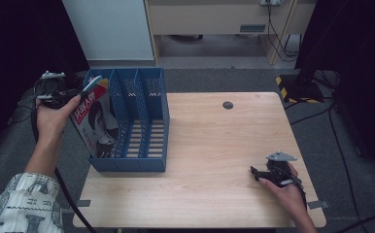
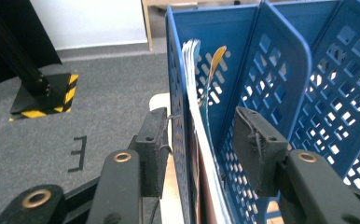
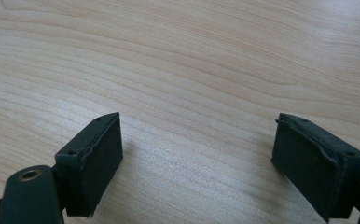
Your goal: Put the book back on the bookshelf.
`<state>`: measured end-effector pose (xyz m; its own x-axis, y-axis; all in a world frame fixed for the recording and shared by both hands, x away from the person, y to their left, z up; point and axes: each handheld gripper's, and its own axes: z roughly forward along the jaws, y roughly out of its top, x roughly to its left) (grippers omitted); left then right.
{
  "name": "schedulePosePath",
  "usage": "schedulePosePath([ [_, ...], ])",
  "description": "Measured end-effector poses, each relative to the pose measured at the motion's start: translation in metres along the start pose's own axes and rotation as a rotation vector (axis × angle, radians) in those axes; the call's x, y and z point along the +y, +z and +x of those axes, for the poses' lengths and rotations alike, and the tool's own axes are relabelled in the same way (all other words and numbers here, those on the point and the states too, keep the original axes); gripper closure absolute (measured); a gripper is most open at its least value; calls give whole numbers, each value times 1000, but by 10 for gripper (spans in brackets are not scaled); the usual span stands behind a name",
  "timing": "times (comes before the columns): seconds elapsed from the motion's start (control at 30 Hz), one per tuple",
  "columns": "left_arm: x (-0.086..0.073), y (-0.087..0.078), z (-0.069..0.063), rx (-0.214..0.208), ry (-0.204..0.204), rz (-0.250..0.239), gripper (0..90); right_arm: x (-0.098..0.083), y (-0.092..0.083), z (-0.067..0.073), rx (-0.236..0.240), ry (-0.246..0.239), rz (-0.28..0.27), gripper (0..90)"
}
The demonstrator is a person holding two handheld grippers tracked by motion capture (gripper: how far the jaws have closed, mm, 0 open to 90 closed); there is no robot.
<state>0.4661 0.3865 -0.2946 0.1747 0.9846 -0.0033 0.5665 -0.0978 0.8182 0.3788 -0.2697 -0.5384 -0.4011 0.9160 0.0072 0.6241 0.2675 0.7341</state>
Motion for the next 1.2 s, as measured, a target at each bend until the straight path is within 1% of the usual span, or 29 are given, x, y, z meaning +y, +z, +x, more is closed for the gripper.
schedulePosePath([
  [0.13, -1, 4, 1, 4, 3, 27, 621, 0, 0, 0, 0, 0, 1, 162],
  [0.2, -2, 4, 1, 5, -4, 27, 627, 0, 0, 0, 0, 0, 0, 162],
  [0.23, -2, 4, 2, 4, -6, 29, 652, 0, 0, 0, 0, 0, 0, 162],
  [0.3, -2, 5, 2, -8, -8, 39, 735, 0, 0, 0, 0, 0, 1, 162],
  [0.33, -2, 5, 2, -25, -7, 53, 809, 0, 0, 0, 0, 0, 0, 162],
  [0.37, -2, 5, 1, -44, -8, 62, 846, 0, 0, 0, 0, 0, 1, 162],
  [0.4, -2, 4, 1, -52, -20, 60, 858, 0, 0, 0, 0, 1, 1, 162],
  [0.53, -3, 1, 0, -42, -31, 44, 866, 0, 0, 0, 1, 0, 1, 162],
  [0.57, -5, -2, 0, -36, -35, 28, 867, 0, 0, 0, 1, 0, 1, 162],
  [0.6, -5, -2, 0, -36, -35, 28, 867, 0, 0, 0, 1, 0, 1, 162],
  [0.63, -5, -6, 0, -38, -38, 7, 868, 0, 0, 0, 1, -1, 1, 162],
  [0.67, -5, -6, 0, -38, -38, 7, 868, 0, 0, 0, 1, -1, 1, 162],
  [0.73, -3, -12, -3, -45, -25, -14, 868, 0, 0, 0, 1, 0, 1, 162],
  [0.8, -3, -14, -4, -46, -22, -21, 868, 0, 0, 0, 1, 0, 1, 163],
  [0.83, 0, -17, -8, -45, -11, -40, 869, 0, 0, 0, 1, 0, 1, 162],
  [0.93, 2, -18, -11, -42, -1, -45, 869, 0, 0, 0, 1, 0, 1, 162],
  [1.03, 4, -18, -14, -26, 7, -65, 869, 0, 0, 0, 1, 0, 1, 162],
  [1.13, 4, -19, -12, -16, -6, -89, 869, 0, 0, 0, 2, 0, 1, 162],
  [1.2, 4, -19, -11, -16, -12, -95, 869, 0, 0, 0, 2, 1, 1, 162],
])
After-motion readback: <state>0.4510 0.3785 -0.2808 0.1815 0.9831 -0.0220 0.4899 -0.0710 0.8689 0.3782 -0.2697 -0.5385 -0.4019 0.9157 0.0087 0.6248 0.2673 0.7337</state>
